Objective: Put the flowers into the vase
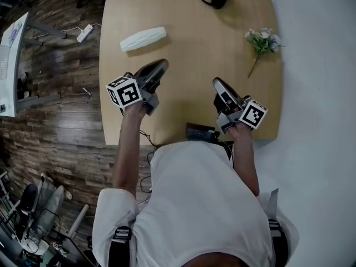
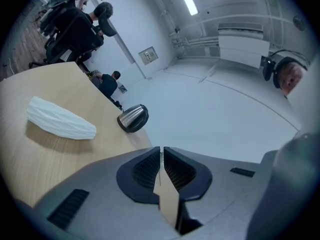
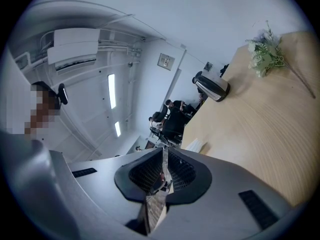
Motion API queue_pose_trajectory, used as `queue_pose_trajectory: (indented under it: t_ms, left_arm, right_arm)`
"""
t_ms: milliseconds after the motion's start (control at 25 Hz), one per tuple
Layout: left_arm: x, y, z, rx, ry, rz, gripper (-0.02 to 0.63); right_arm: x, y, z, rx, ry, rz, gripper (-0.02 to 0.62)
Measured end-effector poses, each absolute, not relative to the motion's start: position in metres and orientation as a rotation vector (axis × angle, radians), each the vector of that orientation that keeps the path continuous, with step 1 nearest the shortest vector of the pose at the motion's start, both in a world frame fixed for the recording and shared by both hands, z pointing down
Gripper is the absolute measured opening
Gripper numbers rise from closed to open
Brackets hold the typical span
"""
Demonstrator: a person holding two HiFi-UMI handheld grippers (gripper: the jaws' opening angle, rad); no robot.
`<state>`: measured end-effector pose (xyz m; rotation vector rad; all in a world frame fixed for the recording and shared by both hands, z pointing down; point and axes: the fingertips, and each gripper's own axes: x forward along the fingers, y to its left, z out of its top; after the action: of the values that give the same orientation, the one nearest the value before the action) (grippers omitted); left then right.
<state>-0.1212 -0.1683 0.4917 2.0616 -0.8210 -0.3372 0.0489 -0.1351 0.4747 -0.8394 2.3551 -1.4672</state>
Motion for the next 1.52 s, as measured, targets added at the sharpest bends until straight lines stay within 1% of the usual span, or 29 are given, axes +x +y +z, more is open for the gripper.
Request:
queue_pose_trajectory:
  t_ms: [240, 400, 720, 1040, 1360, 1400, 1440, 1480, 1520]
  left_arm:
    - [-0.132, -0.189, 0.498, 2.083, -0.831, -0.314, 0.009]
    - [-0.130, -0.197, 0.503, 2.098, -0.813, -0.297, 0.010]
    - [-0.126, -0.202, 0.505, 2.117, -0.795, -0.282, 0.010]
    - [-0.128, -0.210, 0.508, 2.174, -0.818, -0.266, 0.011]
    - [-0.142, -0.226, 0.516, 2.302, -0.897, -0.116, 0.011]
    - [-0.143, -0.229, 0.519, 2.321, -0.916, -0.082, 0.016]
    - [-0.145, -0.232, 0.523, 2.343, -0.938, -0.036, 0.047]
    - [-0.146, -0.234, 0.528, 2.368, -0.959, 0.023, 0.102]
    - [-0.148, -0.236, 0.534, 2.394, -0.978, 0.095, 0.135]
  right_arm:
    - [0.037, -0.158, 0.477, -0.825, 2.402, -1.453, 0.020]
    - [0.016, -0.177, 0.472, -0.752, 2.472, -1.389, 0.020]
    - [-0.028, -0.196, 0.490, -0.723, 2.510, -1.484, 0.020]
    - [-0.064, -0.210, 0.490, -0.654, 2.571, -1.474, 0.020]
    - [-0.085, -0.217, 0.497, -0.647, 2.604, -1.505, 0.020]
    - [-0.085, -0.218, 0.498, -0.650, 2.604, -1.510, 0.020]
    - [-0.084, -0.218, 0.500, -0.653, 2.603, -1.517, 0.020]
    - [-0.084, -0.218, 0.502, -0.656, 2.600, -1.523, 0.020]
    - [-0.083, -0.218, 0.504, -0.660, 2.599, -1.528, 0.020]
